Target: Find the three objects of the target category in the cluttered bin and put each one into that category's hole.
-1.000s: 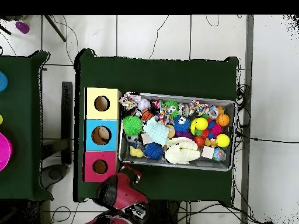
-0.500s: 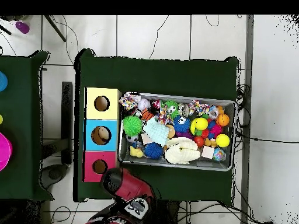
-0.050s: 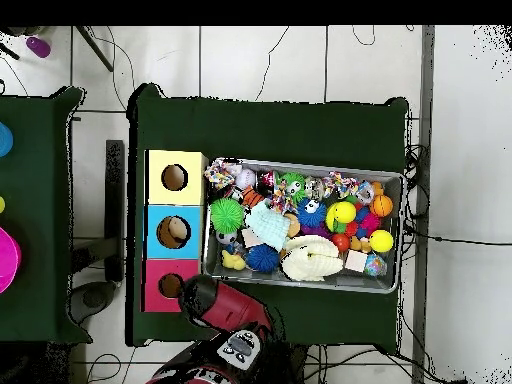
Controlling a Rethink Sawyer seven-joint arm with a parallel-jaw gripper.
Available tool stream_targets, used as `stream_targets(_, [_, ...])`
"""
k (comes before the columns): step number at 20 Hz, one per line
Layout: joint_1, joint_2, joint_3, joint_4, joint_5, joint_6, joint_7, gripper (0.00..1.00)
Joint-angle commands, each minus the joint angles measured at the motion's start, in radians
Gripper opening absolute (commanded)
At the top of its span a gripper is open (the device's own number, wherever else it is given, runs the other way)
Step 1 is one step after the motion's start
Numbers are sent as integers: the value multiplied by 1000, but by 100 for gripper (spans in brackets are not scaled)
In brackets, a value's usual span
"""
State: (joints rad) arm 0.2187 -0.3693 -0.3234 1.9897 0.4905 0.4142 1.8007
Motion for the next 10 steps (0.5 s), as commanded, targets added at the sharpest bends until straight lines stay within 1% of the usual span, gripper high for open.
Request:
stream_targets(1, [-2,-14,-22,-206,-67,188,149,100])
stream_targets(4, [4,-32,-60,-243,-103,270,152,100])
stream_targets(6, [10,-49,-75,-257,-121,290,154,100])
stream_targets(8, [12,-75,-83,-261,-133,281,153,100])
stream_targets(9, [14,-82,-91,-272,-145,310,153,100])
stream_targets(10, [15,-87,-102,-295,-160,363,155,100])
